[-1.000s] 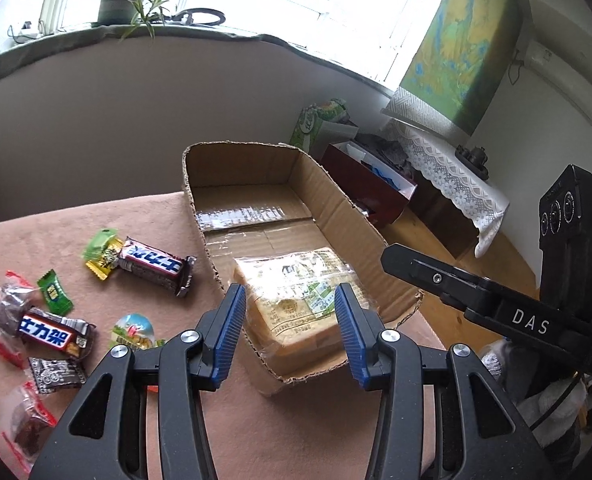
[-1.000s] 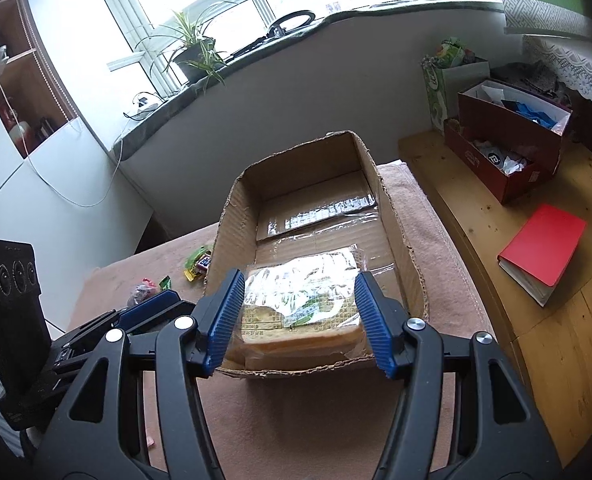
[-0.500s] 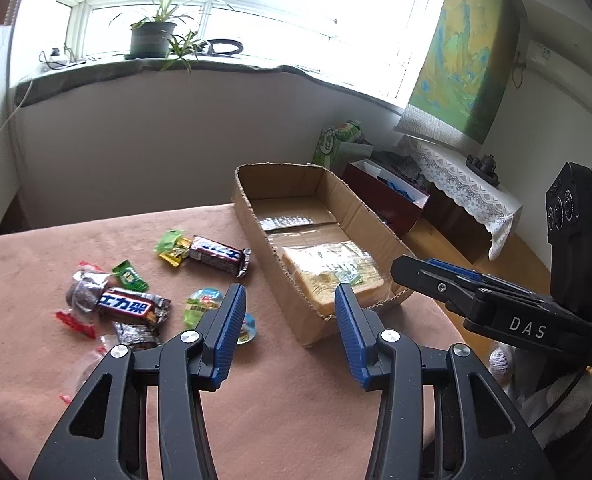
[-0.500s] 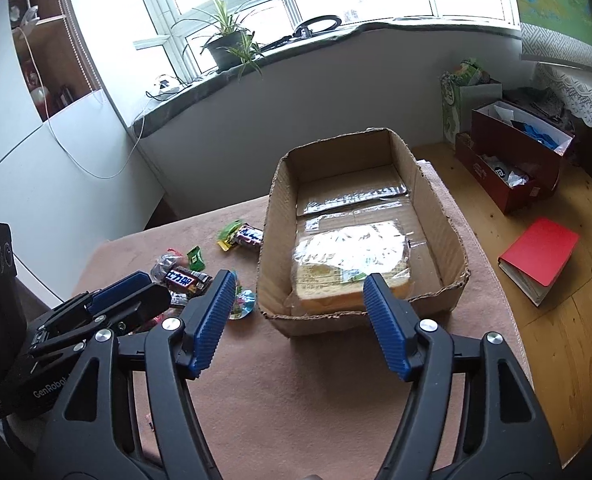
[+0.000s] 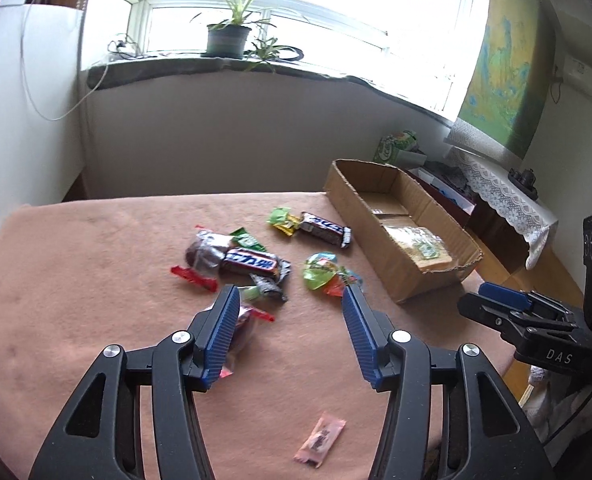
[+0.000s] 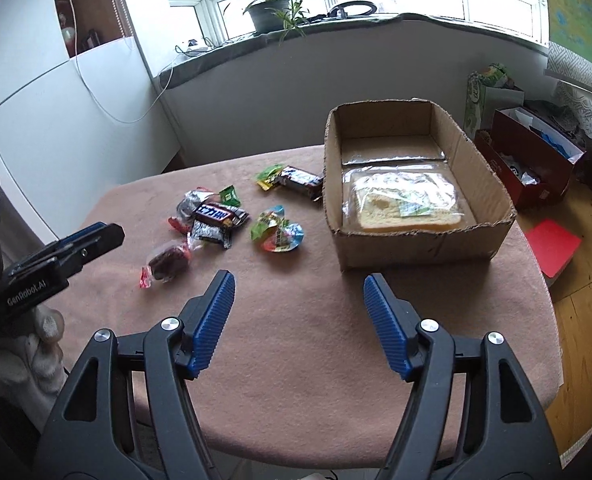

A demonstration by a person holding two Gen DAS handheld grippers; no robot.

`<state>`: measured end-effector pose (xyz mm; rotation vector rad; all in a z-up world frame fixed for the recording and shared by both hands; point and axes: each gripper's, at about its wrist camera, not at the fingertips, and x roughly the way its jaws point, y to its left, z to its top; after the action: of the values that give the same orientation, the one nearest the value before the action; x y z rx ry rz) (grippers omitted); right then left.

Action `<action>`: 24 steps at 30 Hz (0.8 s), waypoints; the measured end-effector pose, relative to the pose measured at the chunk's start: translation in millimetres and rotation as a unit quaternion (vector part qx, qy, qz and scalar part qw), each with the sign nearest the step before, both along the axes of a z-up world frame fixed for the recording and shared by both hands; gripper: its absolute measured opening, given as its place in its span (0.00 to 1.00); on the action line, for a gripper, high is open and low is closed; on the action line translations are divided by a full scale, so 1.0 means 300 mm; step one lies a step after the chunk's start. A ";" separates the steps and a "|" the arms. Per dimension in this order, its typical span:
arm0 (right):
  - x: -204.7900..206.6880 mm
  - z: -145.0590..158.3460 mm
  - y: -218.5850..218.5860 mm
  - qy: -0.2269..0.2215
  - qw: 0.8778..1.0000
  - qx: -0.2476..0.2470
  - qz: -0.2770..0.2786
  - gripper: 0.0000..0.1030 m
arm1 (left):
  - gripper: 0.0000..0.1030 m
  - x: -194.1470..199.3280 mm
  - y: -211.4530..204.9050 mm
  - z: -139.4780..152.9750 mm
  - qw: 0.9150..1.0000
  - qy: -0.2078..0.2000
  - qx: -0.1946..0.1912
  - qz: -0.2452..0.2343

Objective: Organize snacks
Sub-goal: 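Grasp the pink candy packet with the right gripper while the left grasps a clear snack bag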

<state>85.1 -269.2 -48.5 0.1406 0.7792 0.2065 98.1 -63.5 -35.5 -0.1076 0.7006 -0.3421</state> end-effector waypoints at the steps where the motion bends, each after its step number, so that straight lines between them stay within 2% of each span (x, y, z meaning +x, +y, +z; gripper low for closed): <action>1: -0.008 -0.010 0.013 0.004 1.000 0.002 0.006 0.68 | 0.51 -0.008 0.026 -0.002 1.000 0.001 0.001 0.007; 11: -0.105 -0.123 0.200 0.048 0.995 0.022 0.085 0.68 | 0.51 -0.036 0.186 -0.080 0.999 0.022 0.016 0.037; 18: -0.111 -0.208 0.282 0.079 0.990 0.023 0.112 0.68 | 0.51 -0.005 0.186 -0.125 0.999 0.041 0.005 0.016; 24: -0.090 -0.254 0.332 0.084 0.988 0.008 0.129 0.68 | 0.51 0.049 0.170 -0.161 0.998 0.056 0.001 0.000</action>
<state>58.0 -169.6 -124.5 0.0721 0.9639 0.4504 112.9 -12.4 -83.6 -0.1253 0.8119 -0.3363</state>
